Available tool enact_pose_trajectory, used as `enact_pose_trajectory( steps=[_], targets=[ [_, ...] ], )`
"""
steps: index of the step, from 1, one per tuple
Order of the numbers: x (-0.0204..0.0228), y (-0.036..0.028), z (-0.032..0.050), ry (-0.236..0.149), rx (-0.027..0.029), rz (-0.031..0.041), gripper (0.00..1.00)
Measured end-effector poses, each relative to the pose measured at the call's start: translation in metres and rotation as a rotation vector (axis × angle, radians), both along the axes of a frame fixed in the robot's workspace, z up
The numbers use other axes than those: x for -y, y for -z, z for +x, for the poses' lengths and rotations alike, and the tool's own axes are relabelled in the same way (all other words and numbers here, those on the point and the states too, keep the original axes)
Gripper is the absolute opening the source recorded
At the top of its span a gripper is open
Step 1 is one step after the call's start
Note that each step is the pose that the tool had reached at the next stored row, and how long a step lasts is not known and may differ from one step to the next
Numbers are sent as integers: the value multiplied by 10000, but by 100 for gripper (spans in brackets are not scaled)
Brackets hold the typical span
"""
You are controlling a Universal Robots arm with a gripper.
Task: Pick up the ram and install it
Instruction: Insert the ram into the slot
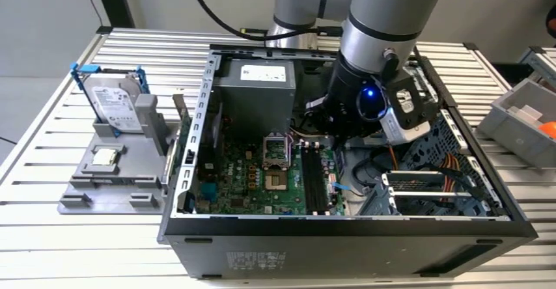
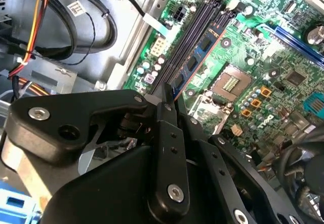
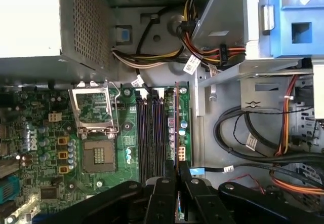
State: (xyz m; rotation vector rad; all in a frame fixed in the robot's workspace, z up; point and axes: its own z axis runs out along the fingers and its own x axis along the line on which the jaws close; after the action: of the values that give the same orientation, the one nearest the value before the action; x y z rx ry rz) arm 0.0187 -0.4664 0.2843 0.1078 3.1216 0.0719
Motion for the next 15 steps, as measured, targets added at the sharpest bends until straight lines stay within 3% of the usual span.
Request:
enact_pose_trajectory(
  steps=[15],
  targets=[
    [28, 224, 0, -186, 21, -6, 0]
  ],
)
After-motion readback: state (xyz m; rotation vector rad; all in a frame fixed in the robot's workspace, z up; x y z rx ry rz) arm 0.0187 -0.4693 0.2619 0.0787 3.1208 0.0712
